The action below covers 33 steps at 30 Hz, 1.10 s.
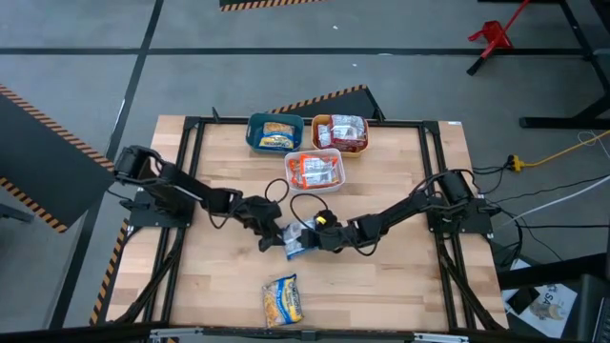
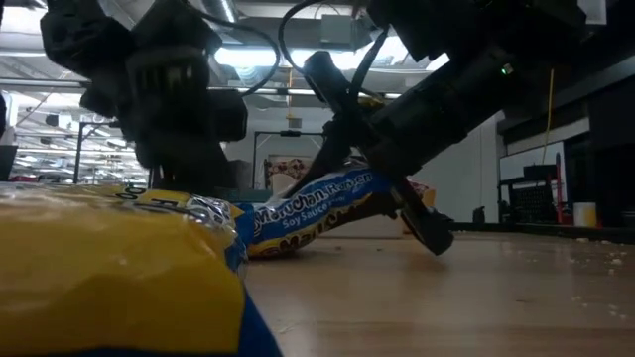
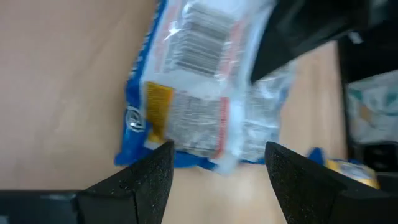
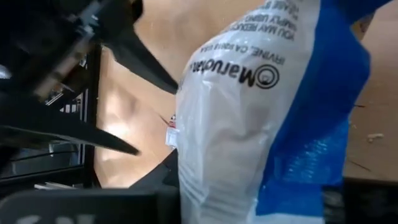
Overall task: Sort Maruchan noodles
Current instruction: Put the right blue noodle pack into the blue bin
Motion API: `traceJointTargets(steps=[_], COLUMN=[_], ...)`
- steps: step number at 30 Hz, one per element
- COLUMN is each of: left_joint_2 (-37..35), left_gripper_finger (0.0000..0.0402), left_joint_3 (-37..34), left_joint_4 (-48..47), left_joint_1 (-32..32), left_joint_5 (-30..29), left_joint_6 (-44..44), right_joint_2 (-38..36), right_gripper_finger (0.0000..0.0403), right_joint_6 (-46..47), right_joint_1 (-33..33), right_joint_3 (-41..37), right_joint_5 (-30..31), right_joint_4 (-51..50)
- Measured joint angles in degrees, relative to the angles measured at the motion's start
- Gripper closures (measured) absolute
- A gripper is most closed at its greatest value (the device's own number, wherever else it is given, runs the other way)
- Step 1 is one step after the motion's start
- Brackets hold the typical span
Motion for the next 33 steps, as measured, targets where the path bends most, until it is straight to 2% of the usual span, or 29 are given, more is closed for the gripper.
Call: traceJointTargets(steps=[4,7,11,18,22,28,33], left_joint_2=[-6.12,-13.08,-23.86,-41.55,-51.5,-65.11,-73.92], left_gripper_finger=[0.0157,0.0157,0.0157,0.0157,0.0157,0.0157,0.0157], left_joint_3=[0.01,0.04,0.08,0.12,0.12,0.17,0.25], left_joint_4=[-7.15,-13.42,-19.46,-25.8,-29.53,-32.62,-34.87], left_joint_1=[1.67,2.75,4.17,6.67,8.41,9.6,9.64], left_joint_5=[3.98,4.16,1.09,-4.41,-7.52,-14.98,-22.31], left_joint_6=[-0.42,-0.53,-0.95,-1.66,-2.89,-3.99,-2.92], right_joint_2=[0.07,0.11,0.11,0.09,0.09,0.0,-0.02], right_gripper_finger=[0.0285,0.0286,0.0309,0.0303,0.0294,0.0302,0.0296], right_joint_6=[-0.01,-0.72,-3.45,-8.95,-13.96,-23.19,-31.29], right_joint_1=[0.0,-0.49,-1.87,-6.06,-10.74,-18.95,-26.44], right_joint_3=[0.15,1.01,2.84,9.51,15.06,25.77,34.61], right_joint_5=[-0.51,-1.48,-3.06,-6.54,-9.94,-14.65,-14.97], right_joint_4=[0.81,1.9,4.15,4.28,3.69,-7.59,-20.04])
